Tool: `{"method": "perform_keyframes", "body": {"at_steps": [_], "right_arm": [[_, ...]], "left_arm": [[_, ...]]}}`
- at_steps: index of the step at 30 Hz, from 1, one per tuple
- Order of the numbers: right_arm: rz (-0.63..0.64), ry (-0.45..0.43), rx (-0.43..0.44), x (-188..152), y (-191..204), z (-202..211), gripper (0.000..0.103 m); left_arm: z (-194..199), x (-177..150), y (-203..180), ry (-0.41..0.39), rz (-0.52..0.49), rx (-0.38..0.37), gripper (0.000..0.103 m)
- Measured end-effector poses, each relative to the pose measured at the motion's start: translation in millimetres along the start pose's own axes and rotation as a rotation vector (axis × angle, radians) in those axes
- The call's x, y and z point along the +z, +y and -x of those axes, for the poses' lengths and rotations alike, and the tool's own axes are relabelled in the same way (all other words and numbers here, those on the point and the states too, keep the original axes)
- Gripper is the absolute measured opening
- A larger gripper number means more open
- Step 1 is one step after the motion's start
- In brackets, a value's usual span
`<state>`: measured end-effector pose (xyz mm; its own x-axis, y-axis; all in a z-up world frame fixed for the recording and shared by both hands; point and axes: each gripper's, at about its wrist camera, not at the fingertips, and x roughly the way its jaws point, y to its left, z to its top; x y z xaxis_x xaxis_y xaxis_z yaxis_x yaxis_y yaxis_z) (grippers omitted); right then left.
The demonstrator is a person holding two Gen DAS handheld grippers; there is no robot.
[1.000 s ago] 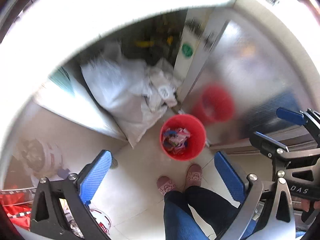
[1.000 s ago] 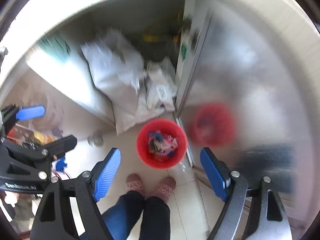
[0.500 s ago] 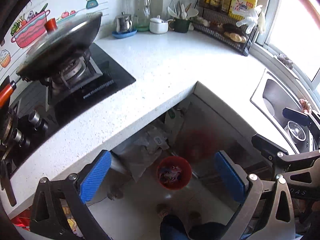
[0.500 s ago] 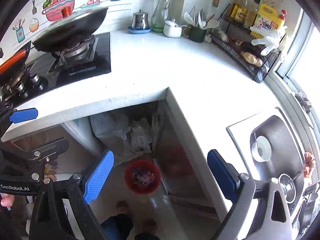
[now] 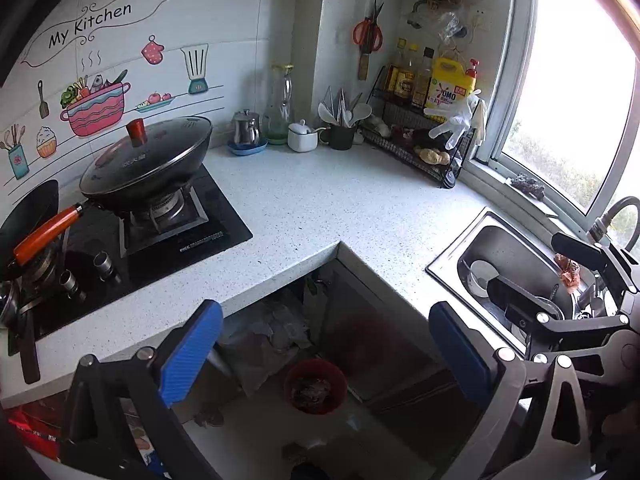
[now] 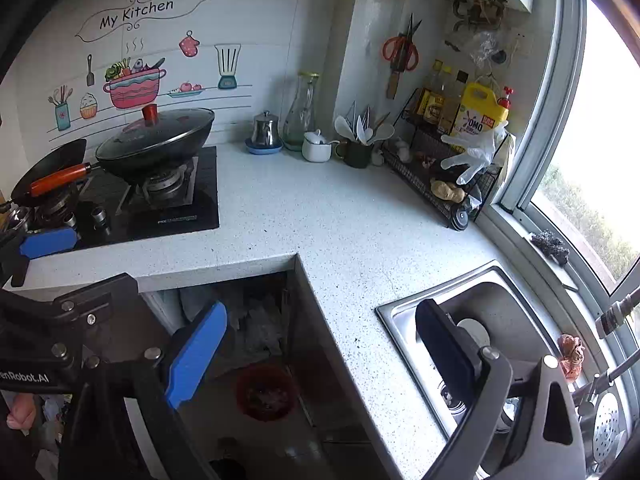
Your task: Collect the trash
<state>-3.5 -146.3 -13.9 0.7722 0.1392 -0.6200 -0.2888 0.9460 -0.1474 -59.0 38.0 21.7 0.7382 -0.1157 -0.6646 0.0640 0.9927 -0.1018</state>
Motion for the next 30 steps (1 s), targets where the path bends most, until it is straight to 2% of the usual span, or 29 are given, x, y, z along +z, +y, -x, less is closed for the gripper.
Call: {"method": "perform_keyframes", "body": {"at_steps": [8, 13, 22, 30], "right_arm": [[-0.004, -0.029, -0.009, -21.5, -9.2, 40.4, 0.095], [-0.01, -0.005, -0.002, -31.9, -9.0, 42.1, 0.095], [-0.036, 0.008, -0.048, -37.4, -0.4, 49.0, 0.096], [-0.055, 0.018, -0.054, -39.0, 6.8, 51.8, 0.096]], "left_arm": [[32.7, -24.7, -19.1, -0.015, -0.006, 0.028, 0.102], [40.1, -35.7, -23.9, 0.006, -0.014, 0.028, 0.102], [35.3, -46.6, -21.5, 0.083, 0.011, -0.04, 0.102], [42.3, -45.8, -20.1, 0.064, 0.002, -0.028, 0.102]]}}
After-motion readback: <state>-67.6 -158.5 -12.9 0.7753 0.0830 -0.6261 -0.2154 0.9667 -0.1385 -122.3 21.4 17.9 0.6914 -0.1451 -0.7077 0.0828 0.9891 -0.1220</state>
